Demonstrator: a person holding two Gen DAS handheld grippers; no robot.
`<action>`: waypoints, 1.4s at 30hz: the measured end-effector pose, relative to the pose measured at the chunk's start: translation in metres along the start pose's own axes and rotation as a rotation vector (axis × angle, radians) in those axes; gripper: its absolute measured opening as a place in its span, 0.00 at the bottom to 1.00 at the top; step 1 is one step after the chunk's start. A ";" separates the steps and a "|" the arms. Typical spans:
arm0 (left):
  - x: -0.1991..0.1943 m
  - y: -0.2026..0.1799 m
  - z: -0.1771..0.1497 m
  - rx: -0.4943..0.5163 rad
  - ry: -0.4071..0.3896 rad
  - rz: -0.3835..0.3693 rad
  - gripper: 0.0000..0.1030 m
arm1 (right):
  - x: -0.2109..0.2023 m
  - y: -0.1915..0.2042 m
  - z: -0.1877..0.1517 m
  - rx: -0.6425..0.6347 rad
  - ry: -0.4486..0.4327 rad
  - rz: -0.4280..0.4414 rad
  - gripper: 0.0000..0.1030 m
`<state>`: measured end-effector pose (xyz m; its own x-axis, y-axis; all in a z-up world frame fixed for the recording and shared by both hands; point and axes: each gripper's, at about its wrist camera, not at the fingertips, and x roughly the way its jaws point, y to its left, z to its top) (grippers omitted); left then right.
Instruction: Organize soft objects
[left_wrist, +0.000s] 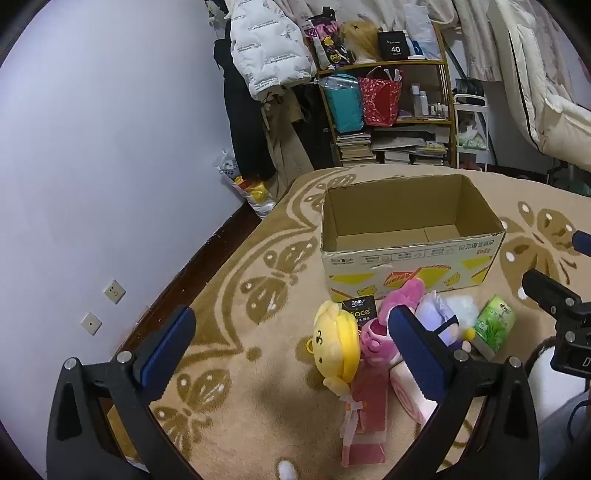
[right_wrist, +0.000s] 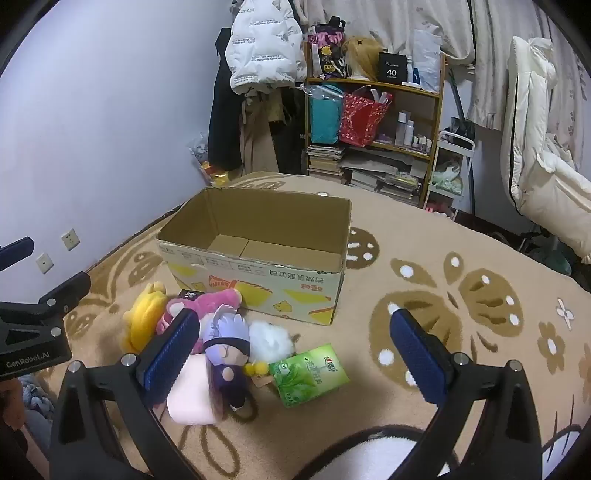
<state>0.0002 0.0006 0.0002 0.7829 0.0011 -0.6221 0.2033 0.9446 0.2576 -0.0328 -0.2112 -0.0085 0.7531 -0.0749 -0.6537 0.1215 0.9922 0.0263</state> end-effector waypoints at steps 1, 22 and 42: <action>0.000 0.001 0.000 -0.005 0.001 -0.011 1.00 | 0.000 -0.001 0.000 0.002 -0.009 0.003 1.00; 0.007 -0.002 -0.002 0.010 0.028 0.005 1.00 | 0.001 0.000 0.001 0.023 0.006 0.015 1.00; 0.007 0.003 0.003 0.008 0.028 0.016 1.00 | 0.003 -0.011 -0.002 0.032 0.019 0.006 1.00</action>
<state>0.0077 0.0022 -0.0016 0.7696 0.0258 -0.6381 0.1957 0.9416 0.2741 -0.0328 -0.2221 -0.0123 0.7412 -0.0662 -0.6680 0.1374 0.9890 0.0544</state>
